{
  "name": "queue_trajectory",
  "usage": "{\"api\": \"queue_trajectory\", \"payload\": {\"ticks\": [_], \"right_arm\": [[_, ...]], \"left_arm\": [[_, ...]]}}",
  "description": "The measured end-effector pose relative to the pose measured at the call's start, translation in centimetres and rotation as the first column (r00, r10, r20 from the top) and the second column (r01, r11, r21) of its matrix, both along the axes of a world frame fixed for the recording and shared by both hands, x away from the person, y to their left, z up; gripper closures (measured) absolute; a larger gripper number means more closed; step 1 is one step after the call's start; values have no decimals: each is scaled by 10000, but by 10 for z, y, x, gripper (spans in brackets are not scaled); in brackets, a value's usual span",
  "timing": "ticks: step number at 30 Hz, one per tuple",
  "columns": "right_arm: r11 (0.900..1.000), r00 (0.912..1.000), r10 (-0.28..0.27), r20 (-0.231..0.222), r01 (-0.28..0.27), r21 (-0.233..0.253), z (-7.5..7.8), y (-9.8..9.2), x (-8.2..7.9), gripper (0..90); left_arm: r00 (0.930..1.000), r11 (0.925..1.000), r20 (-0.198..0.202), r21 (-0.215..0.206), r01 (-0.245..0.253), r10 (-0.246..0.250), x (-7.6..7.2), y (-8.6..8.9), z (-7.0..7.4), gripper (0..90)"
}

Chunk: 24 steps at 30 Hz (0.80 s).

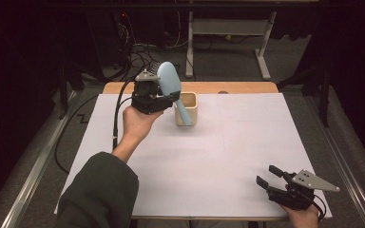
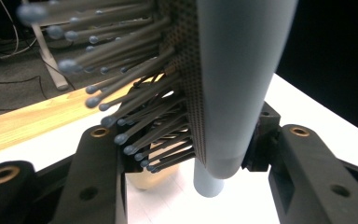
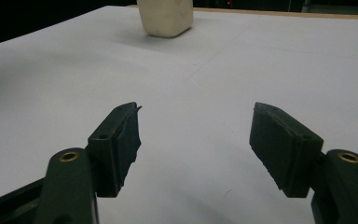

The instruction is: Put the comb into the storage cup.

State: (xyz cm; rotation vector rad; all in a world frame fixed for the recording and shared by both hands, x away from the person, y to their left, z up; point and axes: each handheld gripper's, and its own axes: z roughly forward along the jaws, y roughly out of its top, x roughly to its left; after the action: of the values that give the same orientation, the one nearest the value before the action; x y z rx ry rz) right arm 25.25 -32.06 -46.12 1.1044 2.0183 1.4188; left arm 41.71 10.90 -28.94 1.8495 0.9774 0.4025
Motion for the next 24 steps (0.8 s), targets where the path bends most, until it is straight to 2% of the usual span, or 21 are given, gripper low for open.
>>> {"api": "queue_trajectory", "payload": {"ticks": [14, 24], "right_arm": [[10000, 10000, -72, 14, 72, 4, 0, 0, -1, 346], [10000, 10000, -45, -37, 45, 16, 0, 0, -1, 346]], "left_arm": [[9990, 9990, 24, 13, -457, 457, 17, -8, 8, 536], [9980, 9978, 54, 207, -635, 634, 29, -16, 13, 536]]}}
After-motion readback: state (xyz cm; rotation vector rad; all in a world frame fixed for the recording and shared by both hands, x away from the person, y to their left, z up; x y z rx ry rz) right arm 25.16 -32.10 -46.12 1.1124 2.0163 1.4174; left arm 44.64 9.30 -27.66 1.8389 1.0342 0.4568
